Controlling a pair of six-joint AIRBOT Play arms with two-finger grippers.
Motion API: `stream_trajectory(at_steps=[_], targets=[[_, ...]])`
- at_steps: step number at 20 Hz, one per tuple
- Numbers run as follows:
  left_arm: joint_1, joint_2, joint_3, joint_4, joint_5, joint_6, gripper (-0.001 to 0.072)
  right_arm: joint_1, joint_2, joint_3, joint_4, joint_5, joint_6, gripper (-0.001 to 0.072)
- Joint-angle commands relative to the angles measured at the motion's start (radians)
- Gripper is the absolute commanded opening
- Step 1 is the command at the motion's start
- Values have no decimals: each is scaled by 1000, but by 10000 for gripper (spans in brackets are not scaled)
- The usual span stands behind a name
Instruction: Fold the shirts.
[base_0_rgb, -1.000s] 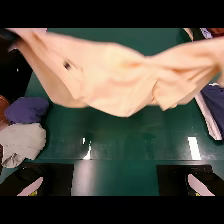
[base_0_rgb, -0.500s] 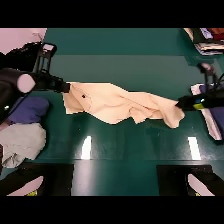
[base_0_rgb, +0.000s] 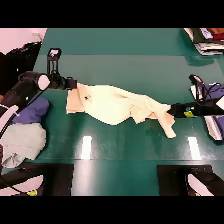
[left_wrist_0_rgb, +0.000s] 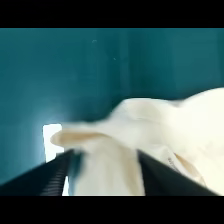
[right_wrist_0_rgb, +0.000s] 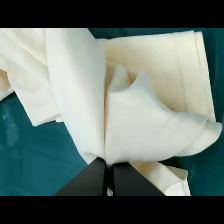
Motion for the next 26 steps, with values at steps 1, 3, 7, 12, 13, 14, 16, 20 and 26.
stream_trajectory(at_steps=[1,3,7,12,13,14,16,20,26], targets=[[16,-8,70,42,-96,-7,540,8,60,-5,-11,35,0,14],[35,-8,127,39,-165,-7,540,7,98,-5,-12,54,0,15],[71,0,158,-93,-371,11,539,0,173,-5,-25,68,0,16],[46,52,-92,-461,-349,116,540,-82,128,-4,-21,87,0,347],[26,60,-146,-492,-355,125,540,-95,115,-4,-21,82,0,347],[-2,66,-199,-518,-350,125,541,-104,103,-3,-21,80,0,347],[-70,76,-286,-584,-309,125,541,-109,84,-3,-21,75,0,346],[-223,79,-366,-739,-111,124,541,-109,60,-3,-20,76,0,345],[-373,73,-389,-755,32,26,541,-109,61,-3,-20,75,0,344]])
